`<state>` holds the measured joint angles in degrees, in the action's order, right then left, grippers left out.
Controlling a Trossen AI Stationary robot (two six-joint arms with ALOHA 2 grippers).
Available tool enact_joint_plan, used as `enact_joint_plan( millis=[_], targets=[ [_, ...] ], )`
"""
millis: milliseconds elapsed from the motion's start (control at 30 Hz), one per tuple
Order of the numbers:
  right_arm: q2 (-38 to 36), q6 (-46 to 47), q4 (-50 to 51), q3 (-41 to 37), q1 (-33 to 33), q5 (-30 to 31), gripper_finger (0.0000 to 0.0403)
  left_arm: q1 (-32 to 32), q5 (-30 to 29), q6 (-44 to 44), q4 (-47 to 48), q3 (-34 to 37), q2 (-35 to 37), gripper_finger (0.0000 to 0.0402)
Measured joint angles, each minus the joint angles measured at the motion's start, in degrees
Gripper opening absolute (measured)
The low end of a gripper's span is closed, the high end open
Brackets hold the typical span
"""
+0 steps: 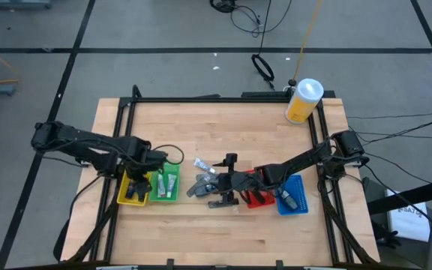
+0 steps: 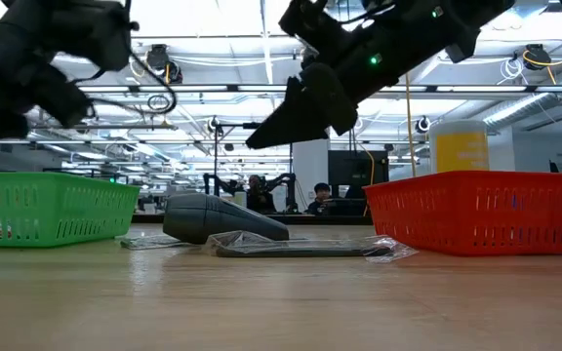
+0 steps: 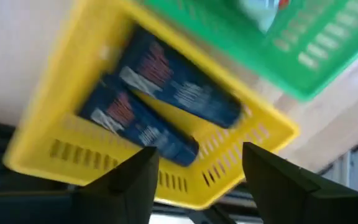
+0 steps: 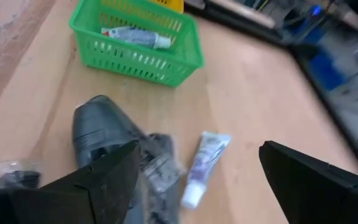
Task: Pick & Place Travel size toiletries
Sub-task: Put the white toothpaste into the green bin
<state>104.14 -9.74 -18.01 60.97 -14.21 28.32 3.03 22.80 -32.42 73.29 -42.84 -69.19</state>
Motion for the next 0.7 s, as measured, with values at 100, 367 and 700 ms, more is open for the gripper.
enact_joint_plan(
  millis=[100,367,700],
  targets=[
    [0.0,6.3,1.3,0.0,1.9,-5.0,0.0318,0.2,-8.2,1.1,-3.4,-2.6,0.0,0.0241],
    [0.0,22.5,5.4,0.0,10.3,-17.9,0.0282,3.2,-29.3,7.9,-33.2,-3.9,0.0,0.0246],
    [6.9,22.4,2.2,1.9,14.5,-25.2,0.0214,6.2,-44.1,11.8,-69.0,2.2,-2.2,0.0246]
  ],
)
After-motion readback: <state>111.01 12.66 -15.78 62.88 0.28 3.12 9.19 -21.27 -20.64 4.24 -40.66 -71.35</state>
